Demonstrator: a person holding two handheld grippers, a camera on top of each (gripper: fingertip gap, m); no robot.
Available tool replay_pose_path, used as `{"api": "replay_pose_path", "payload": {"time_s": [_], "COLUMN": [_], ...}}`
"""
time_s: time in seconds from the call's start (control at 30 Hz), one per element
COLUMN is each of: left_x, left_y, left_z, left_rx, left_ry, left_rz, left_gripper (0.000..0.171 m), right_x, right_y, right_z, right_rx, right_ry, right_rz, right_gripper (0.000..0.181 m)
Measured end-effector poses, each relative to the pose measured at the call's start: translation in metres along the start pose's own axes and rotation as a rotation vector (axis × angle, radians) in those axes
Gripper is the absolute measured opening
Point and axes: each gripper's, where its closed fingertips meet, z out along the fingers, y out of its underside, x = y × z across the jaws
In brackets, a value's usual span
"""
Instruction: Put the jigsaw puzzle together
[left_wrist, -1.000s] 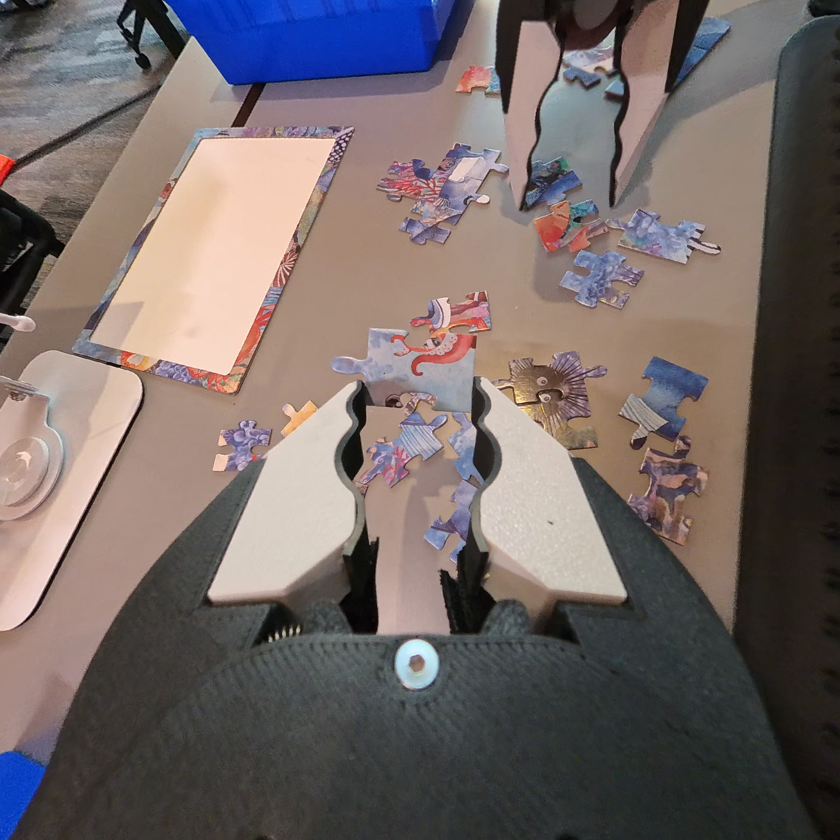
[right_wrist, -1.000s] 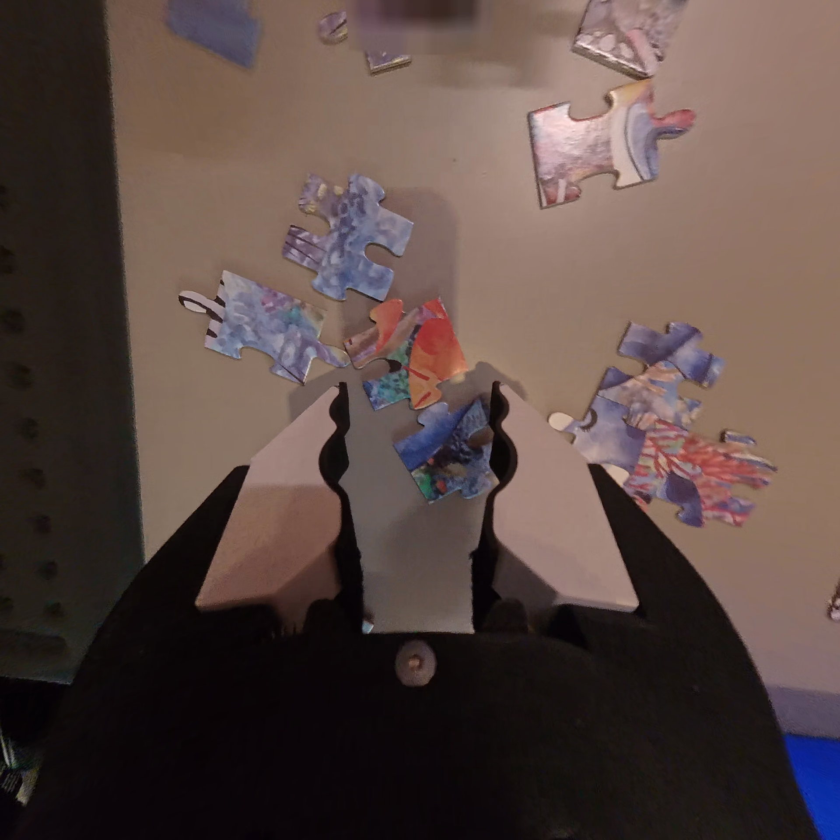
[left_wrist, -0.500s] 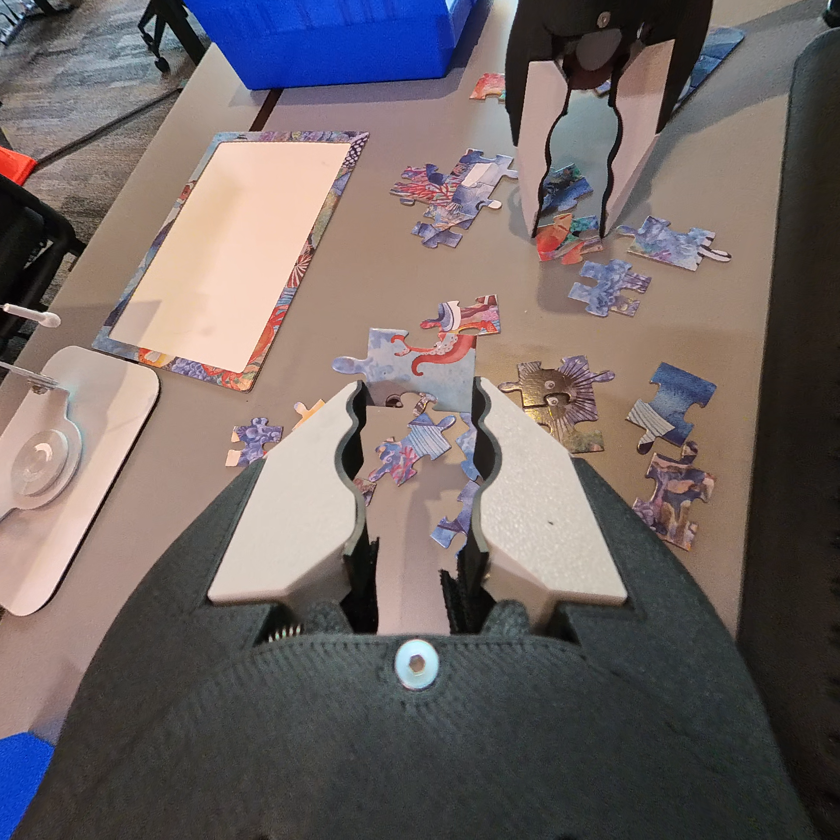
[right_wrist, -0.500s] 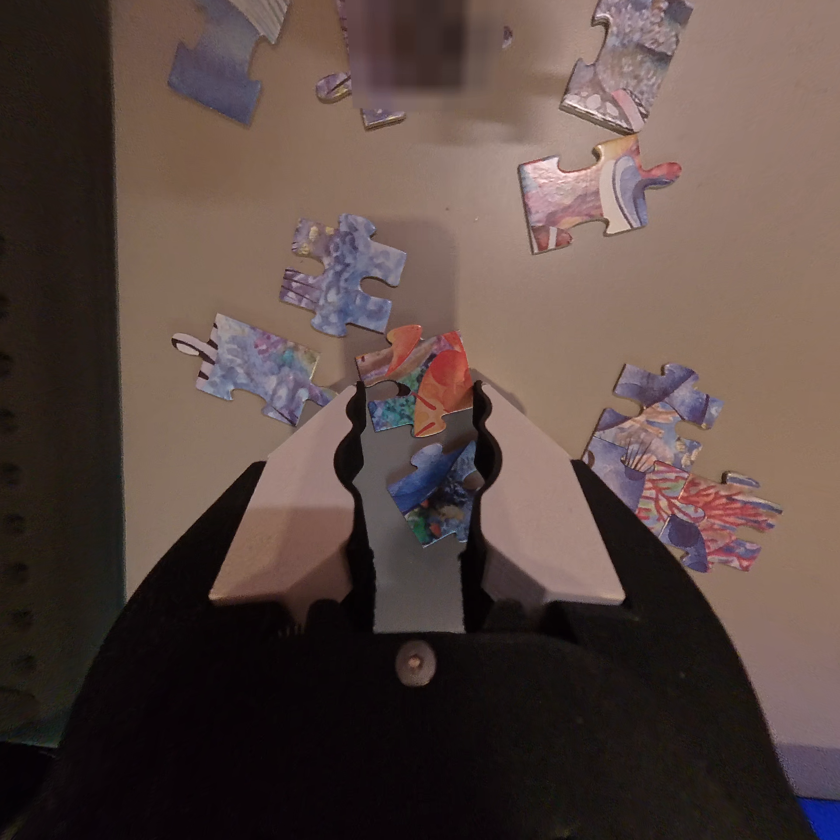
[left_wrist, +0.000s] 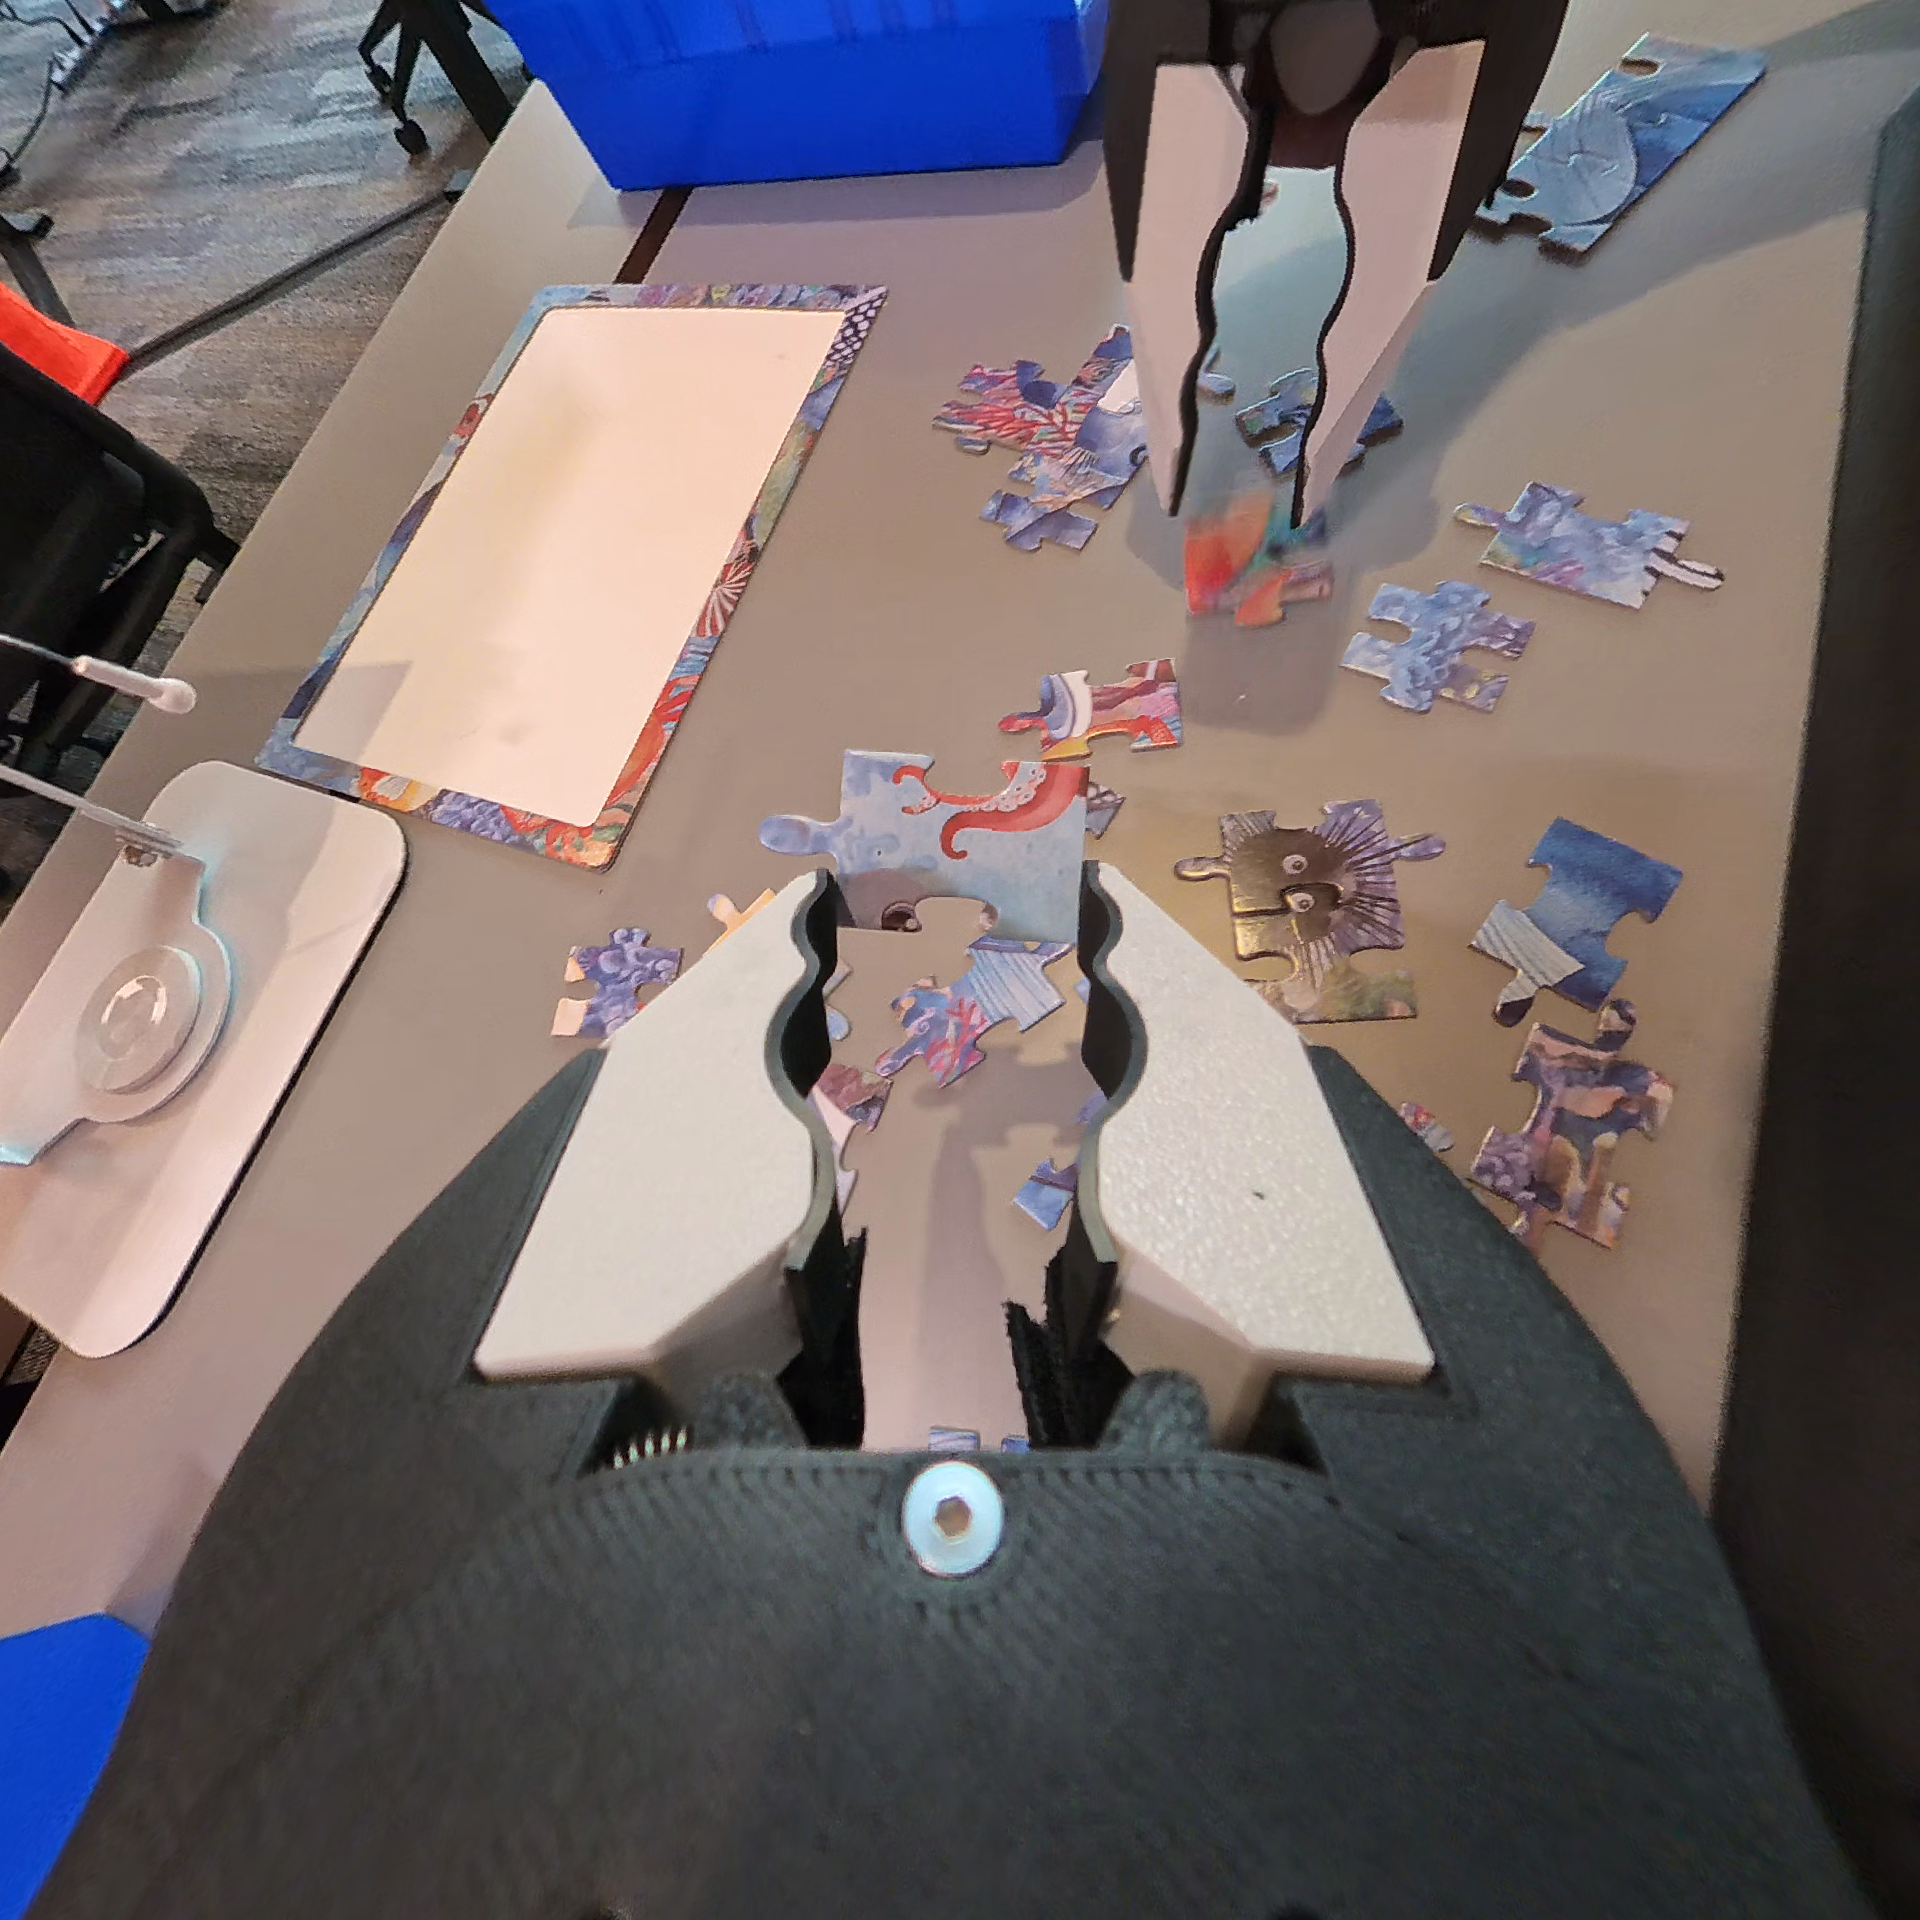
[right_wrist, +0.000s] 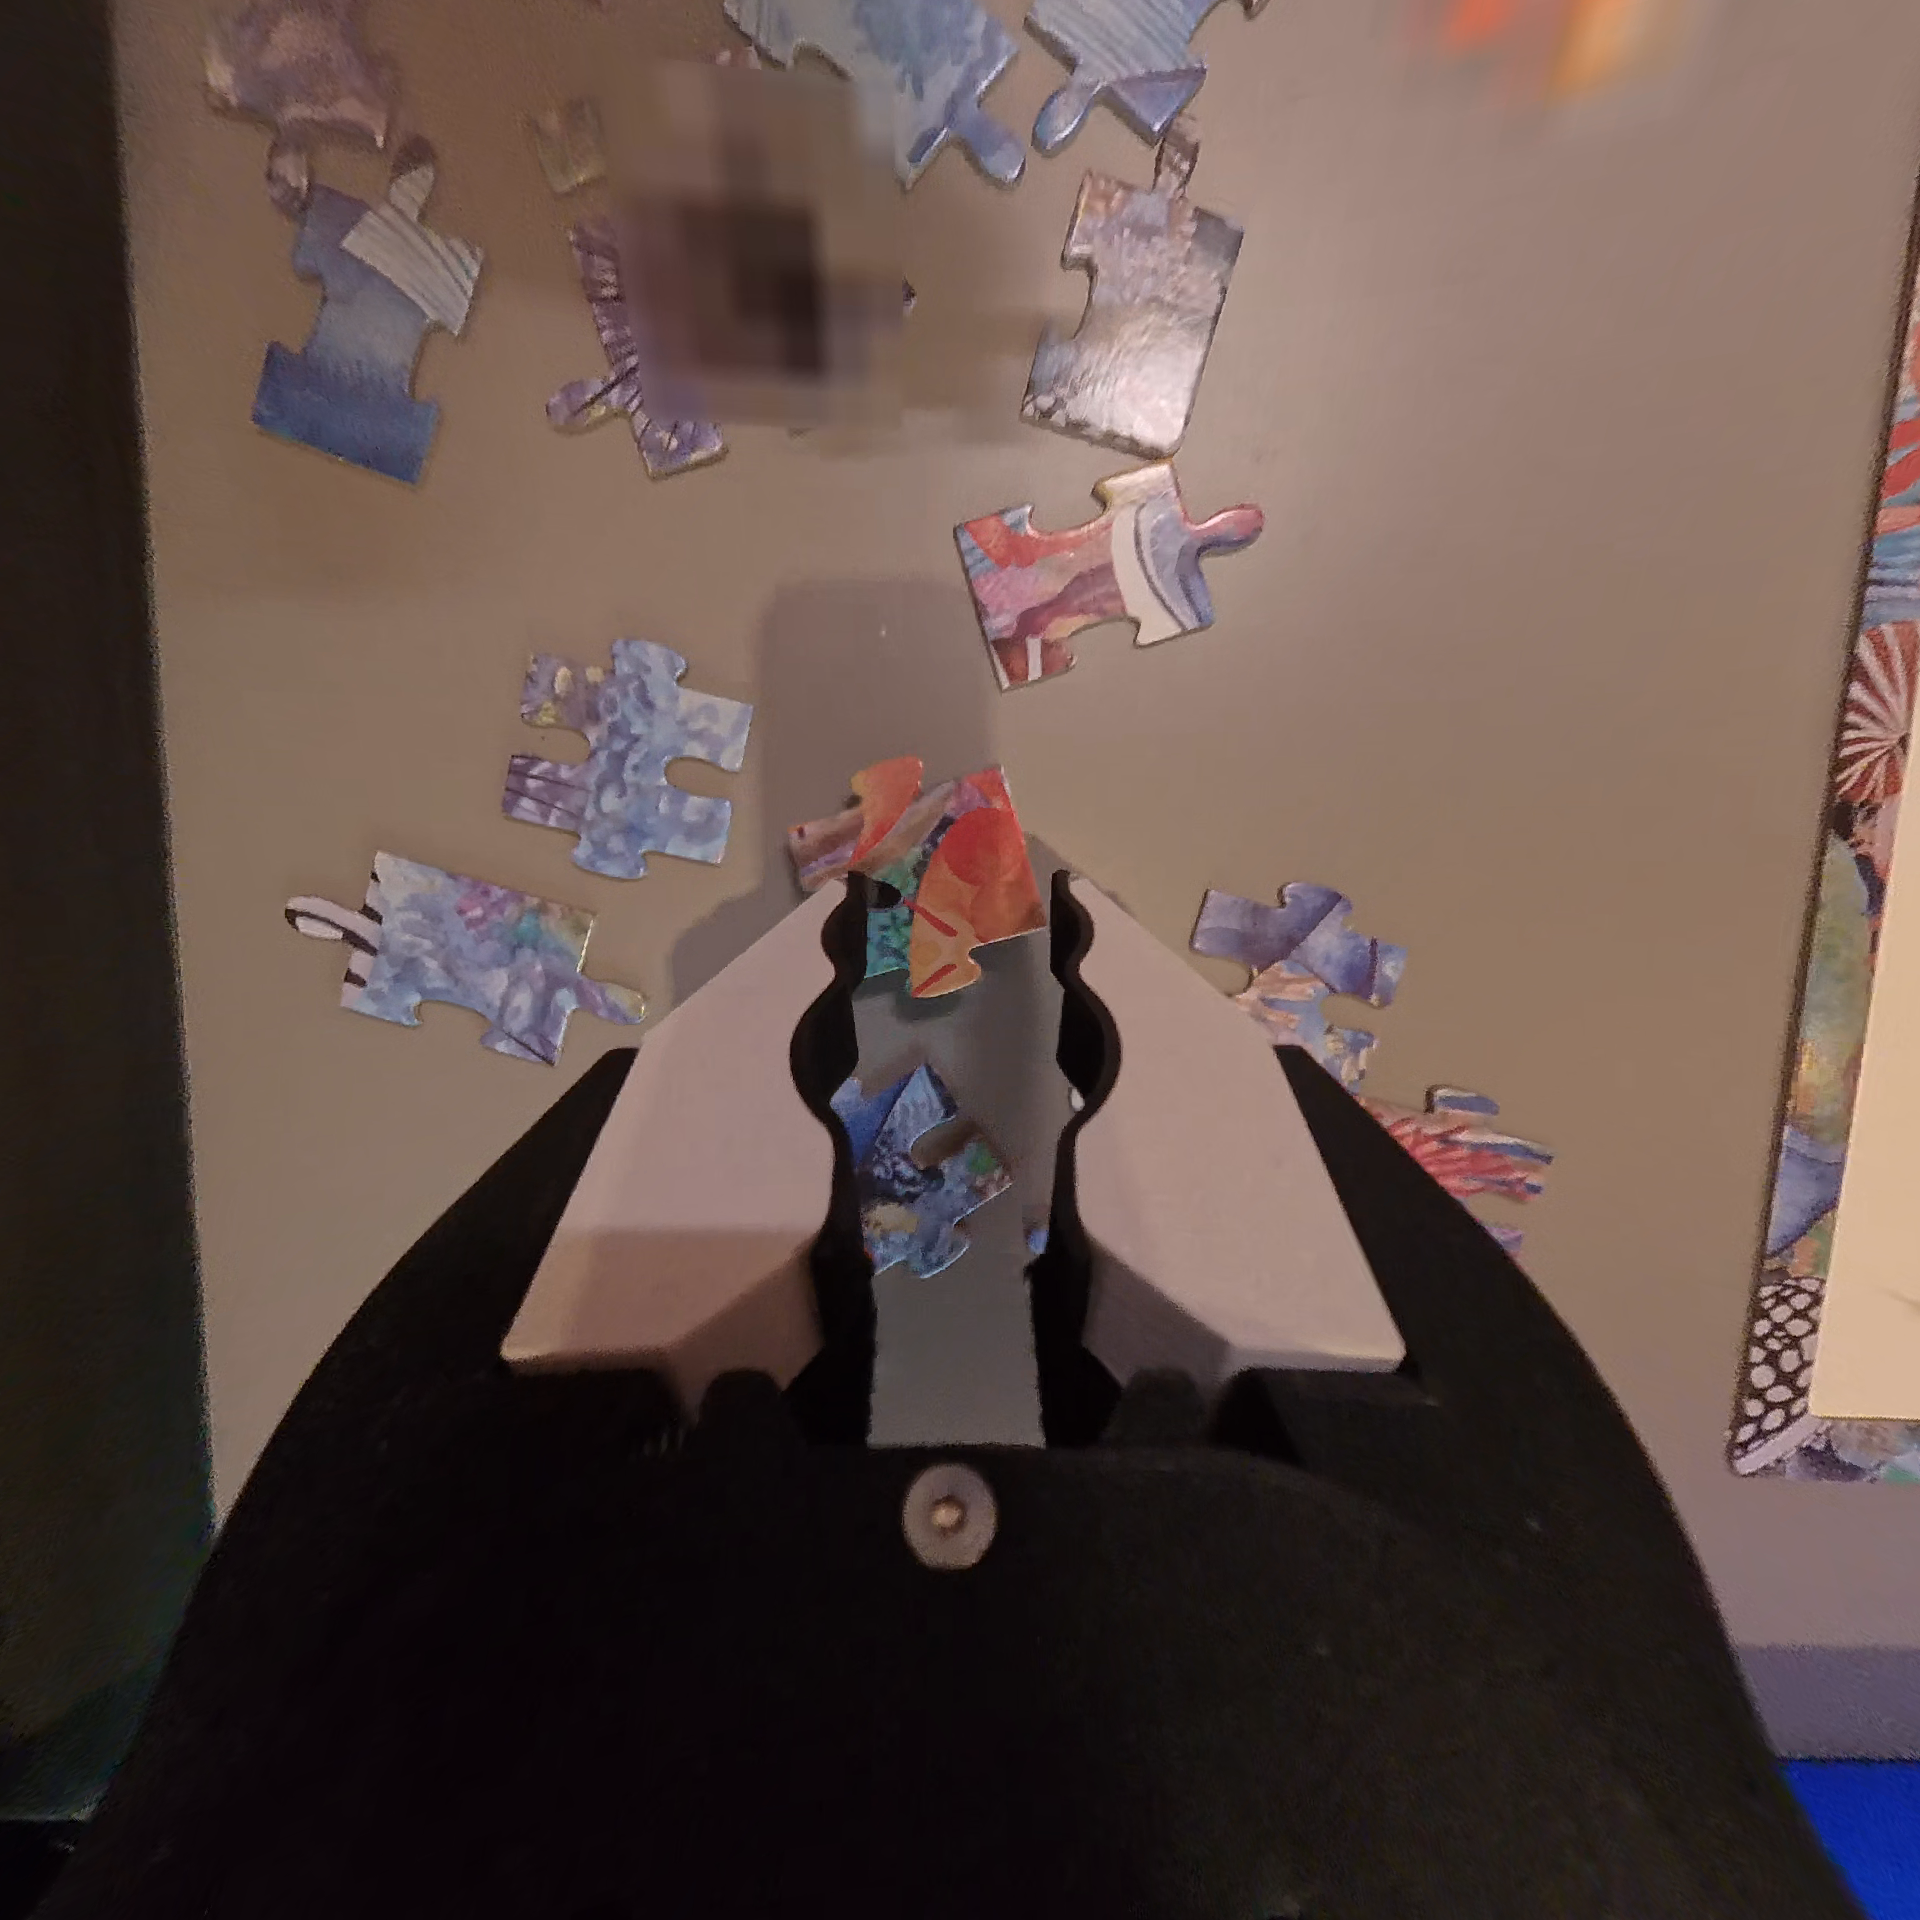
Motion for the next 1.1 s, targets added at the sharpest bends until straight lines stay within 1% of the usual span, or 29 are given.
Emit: {"api": "replay_pose_path", "payload": {"time_s": [0.07,0.17,0.27,0.33,0.47,0.63,0.7,0.8,0.87,1.03,1.07,1.1], "left_x": [-0.002,-0.005,-0.007,-0.010,-0.013,-0.021,-0.027,-0.039,-0.045,-0.052,-0.053,-0.053], "left_y": [0.000,0.000,0.001,0.003,0.003,0.006,0.008,0.012,0.014,0.017,0.017,0.017], "left_z": [-0.002,-0.004,-0.004,-0.004,-0.006,-0.010,-0.014,-0.023,-0.028,-0.036,-0.037,-0.038], "left_rx": [0.003,0.003,0.001,-0.006,-0.002,-0.003,-0.002,-0.006,-0.009,0.000,0.002,0.005], "left_ry": [-0.006,-0.019,-0.029,-0.041,-0.055,-0.083,-0.107,-0.153,-0.182,-0.202,-0.204,-0.202], "left_rz": [-0.003,-0.004,-0.005,-0.004,-0.010,-0.024,-0.036,-0.051,-0.054,-0.064,-0.065,-0.066], "left_gripper": [0.046,0.046,0.046,0.046,0.046,0.046,0.046,0.045,0.046,0.046,0.046,0.046], "right_x": [0.003,0.000,-0.005,-0.011,-0.032,-0.045,-0.046,-0.048,-0.048,-0.047,-0.047,-0.046], "right_y": [-0.006,-0.022,-0.046,-0.061,-0.092,-0.136,-0.149,-0.160,-0.160,-0.163,-0.164,-0.164], "right_z": [0.001,0.004,0.011,0.020,0.040,0.063,0.074,0.091,0.101,0.103,0.102,0.101], "right_rx": [-0.004,0.014,0.058,0.072,0.100,0.172,0.187,0.179,0.147,0.157,0.163,0.168], "right_ry": [0.015,0.017,-0.007,-0.033,-0.125,-0.164,-0.166,-0.203,-0.203,-0.205,-0.204,-0.200], "right_rz": [0.004,-0.022,-0.035,-0.049,-0.105,-0.159,-0.187,-0.203,-0.213,-0.226,-0.225,-0.222], "right_gripper": [0.041,0.043,0.044,0.048,0.048,0.048,0.047,0.046,0.044,0.039,0.035,0.027]}}
